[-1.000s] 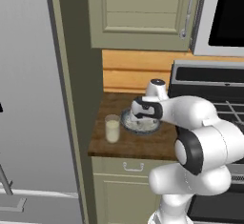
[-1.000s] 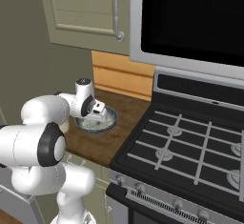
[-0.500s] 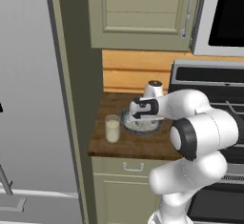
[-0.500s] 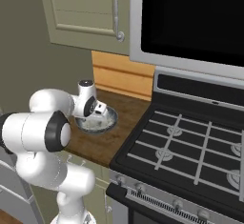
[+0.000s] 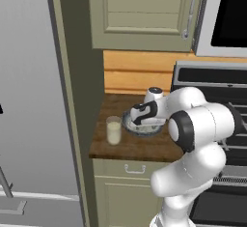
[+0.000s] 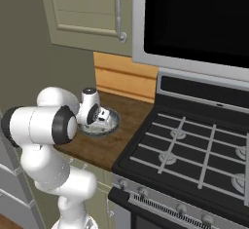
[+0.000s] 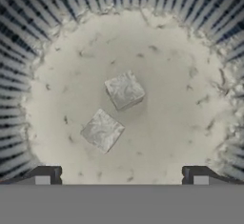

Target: Grab a lemon wedge from the fridge and one ice cube from the ice bowl, and put them in the glass of lemonade.

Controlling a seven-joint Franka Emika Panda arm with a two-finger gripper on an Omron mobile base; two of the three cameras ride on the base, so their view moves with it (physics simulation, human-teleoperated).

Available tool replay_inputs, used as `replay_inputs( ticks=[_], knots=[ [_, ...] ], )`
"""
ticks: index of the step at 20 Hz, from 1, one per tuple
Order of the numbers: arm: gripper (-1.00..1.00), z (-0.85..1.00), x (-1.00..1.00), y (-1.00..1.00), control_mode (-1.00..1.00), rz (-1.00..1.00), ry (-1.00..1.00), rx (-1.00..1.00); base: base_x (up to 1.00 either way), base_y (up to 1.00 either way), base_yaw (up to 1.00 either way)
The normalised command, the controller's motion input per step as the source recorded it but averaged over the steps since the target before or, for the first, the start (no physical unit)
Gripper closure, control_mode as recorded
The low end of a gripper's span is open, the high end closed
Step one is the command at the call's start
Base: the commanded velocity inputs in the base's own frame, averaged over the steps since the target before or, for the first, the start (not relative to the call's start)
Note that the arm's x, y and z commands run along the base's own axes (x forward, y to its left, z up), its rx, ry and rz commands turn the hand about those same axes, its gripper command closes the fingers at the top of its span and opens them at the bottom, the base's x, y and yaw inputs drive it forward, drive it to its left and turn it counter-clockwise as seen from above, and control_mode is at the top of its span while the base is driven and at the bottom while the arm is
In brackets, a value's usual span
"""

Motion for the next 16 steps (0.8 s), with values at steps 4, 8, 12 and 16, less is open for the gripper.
replay_inputs(
  ticks=[4, 8, 12, 16],
  knots=[
    [-1.0, 0.0, 0.03, 0.0, -1.0, 0.0, 0.0, 0.0, 0.0, 0.0, 0.0],
    [-1.0, 0.0, 0.0, 0.04, -1.0, 0.0, 0.0, 0.0, 0.0, 0.0, 0.0],
    [-1.0, 0.0, 0.04, 0.22, -1.0, 0.0, -0.01, 0.0, 0.0, 0.0, 0.0],
    [-1.0, 0.0, 0.01, 0.09, -1.0, 0.0, 0.0, 0.0, 0.0, 0.0, 0.0]
  ],
)
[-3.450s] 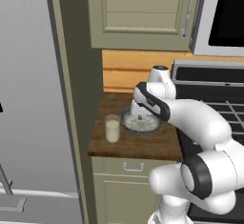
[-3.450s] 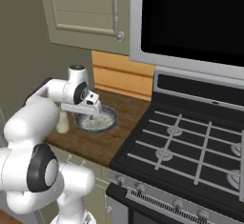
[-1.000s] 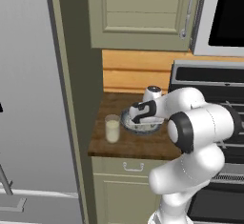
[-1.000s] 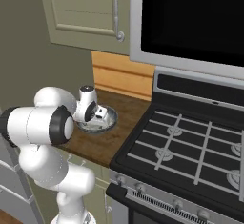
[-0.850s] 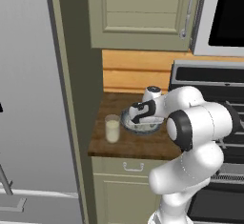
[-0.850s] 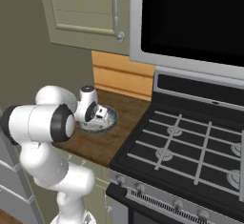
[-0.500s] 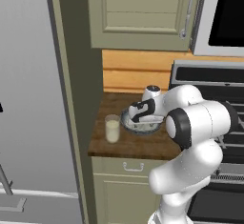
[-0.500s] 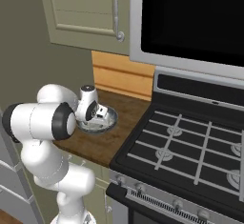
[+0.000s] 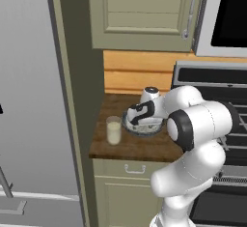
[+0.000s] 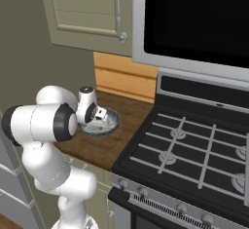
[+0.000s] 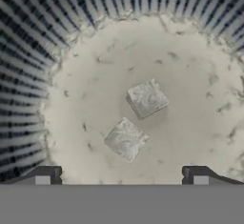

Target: Grab a lemon wedge from the fridge and one ice cube from the ice bowl, and put them in the glass of lemonade.

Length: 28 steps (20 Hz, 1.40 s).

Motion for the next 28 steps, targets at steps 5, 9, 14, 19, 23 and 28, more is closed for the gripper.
replay_inputs(
  ticks=[5, 9, 14, 19, 23, 28],
  knots=[
    [-1.0, 0.0, 0.0, -0.01, -1.0, 0.0, 0.0, 0.0, 0.0, 0.0, 0.0],
    [-1.0, 0.0, 0.27, -0.01, -1.0, 0.0, 0.02, 0.0, 0.0, 0.0, 0.0],
    [-1.0, -0.49, 0.12, 0.0, -1.0, 0.0, 0.01, 0.0, 0.0, 0.0, 0.0],
    [-1.0, -0.35, 0.0, 0.0, -1.0, 0.0, -0.01, 0.0, 0.0, 0.0, 0.0],
    [-1.0, 0.0, -0.02, 0.0, -1.0, 0.0, -0.01, 0.0, 0.0, 0.0, 0.0],
    [-1.0, 0.0, -0.03, 0.0, -1.0, 0.0, 0.0, 0.0, 0.0, 0.0, 0.0]
  ],
)
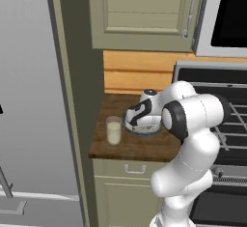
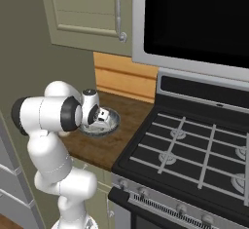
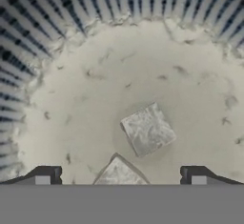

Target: Grab a lemon wedge from the fridge and one ice cube from the ice bowl, and put them in the glass of lemonade.

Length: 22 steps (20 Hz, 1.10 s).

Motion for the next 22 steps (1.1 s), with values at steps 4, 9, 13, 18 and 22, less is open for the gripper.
replay_inputs(
  ticks=[4, 9, 13, 18, 22],
  knots=[
    [-1.0, -0.01, -0.01, 0.0, -1.0, 0.0, 0.0, 0.0, 0.0, 0.0, 0.0],
    [-1.0, 0.0, -0.22, 0.0, -1.0, 0.0, 0.0, 0.0, 0.0, 0.0, 0.0],
    [-1.0, 0.0, -0.04, 0.0, -1.0, 0.0, 0.0, 0.0, 0.0, 0.0, 0.0],
    [-1.0, -0.11, 0.03, 0.0, -1.0, 0.0, 0.0, 0.0, 0.0, 0.0, 0.0],
    [-1.0, -0.18, 0.0, 0.0, -1.0, 0.0, 0.0, 0.0, 0.0, 0.0, 0.0]
  ],
)
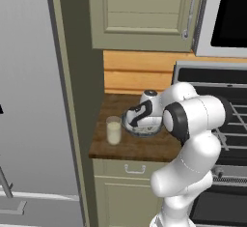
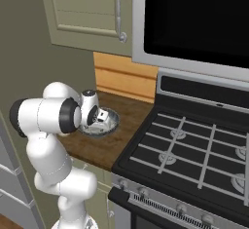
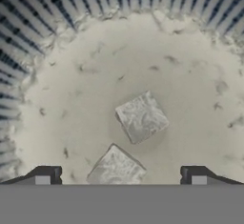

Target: Grab a lemon wedge from the fridge and one ice cube from the ice bowl, and put them in the glass of lemonade.

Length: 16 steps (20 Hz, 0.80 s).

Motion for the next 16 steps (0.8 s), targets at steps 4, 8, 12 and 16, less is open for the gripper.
replay_inputs(
  ticks=[4, 8, 12, 16],
  knots=[
    [-1.0, 0.0, 0.0, 0.0, -1.0, 0.0, 0.0, 0.0, 0.0, 0.0, 0.0],
    [1.0, 0.0, 0.0, 0.0, -1.0, 0.0, 0.0, 0.0, 0.0, 0.0, 0.0],
    [1.0, 0.0, 0.0, 0.0, -1.0, 0.0, 0.0, 0.0, 0.0, 0.0, 0.0],
    [1.0, 0.0, 0.0, 0.0, -1.0, 0.0, 0.0, 0.0, 0.0, 0.0, 0.0]
  ],
)
